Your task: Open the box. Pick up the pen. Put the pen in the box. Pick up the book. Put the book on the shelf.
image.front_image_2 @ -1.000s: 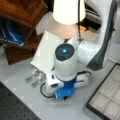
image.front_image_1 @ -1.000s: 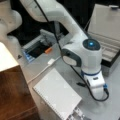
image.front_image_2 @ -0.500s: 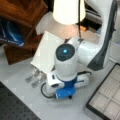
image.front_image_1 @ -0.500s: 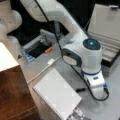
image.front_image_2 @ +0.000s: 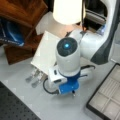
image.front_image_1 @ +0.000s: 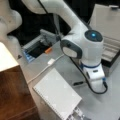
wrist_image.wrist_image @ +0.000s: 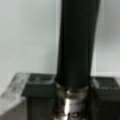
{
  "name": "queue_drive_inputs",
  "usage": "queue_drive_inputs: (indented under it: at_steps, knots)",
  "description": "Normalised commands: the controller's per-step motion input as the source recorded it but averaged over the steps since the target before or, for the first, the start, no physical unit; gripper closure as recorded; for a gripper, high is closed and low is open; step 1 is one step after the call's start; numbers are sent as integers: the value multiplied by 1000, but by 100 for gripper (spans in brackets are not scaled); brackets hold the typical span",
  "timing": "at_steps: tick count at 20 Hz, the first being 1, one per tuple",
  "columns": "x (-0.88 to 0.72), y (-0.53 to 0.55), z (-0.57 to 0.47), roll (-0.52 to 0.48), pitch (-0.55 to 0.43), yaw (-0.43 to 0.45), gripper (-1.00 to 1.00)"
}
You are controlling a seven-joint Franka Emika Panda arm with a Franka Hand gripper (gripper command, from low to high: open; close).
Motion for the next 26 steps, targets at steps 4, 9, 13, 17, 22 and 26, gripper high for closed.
queue_drive_inputs:
  at_steps: [4, 9, 13, 17, 22, 26]
  knots:
    - [-102, 122, 322, 10, 139, -323, 100]
    - [55, 81, 241, 98, 139, -444, 100]
    - [76, 110, 310, 212, 130, -550, 100]
    - [23, 112, 391, 165, 174, -573, 100]
    - [63, 169, 308, 57, 139, -504, 100]
    - [84, 280, 202, -2, 94, -455, 100]
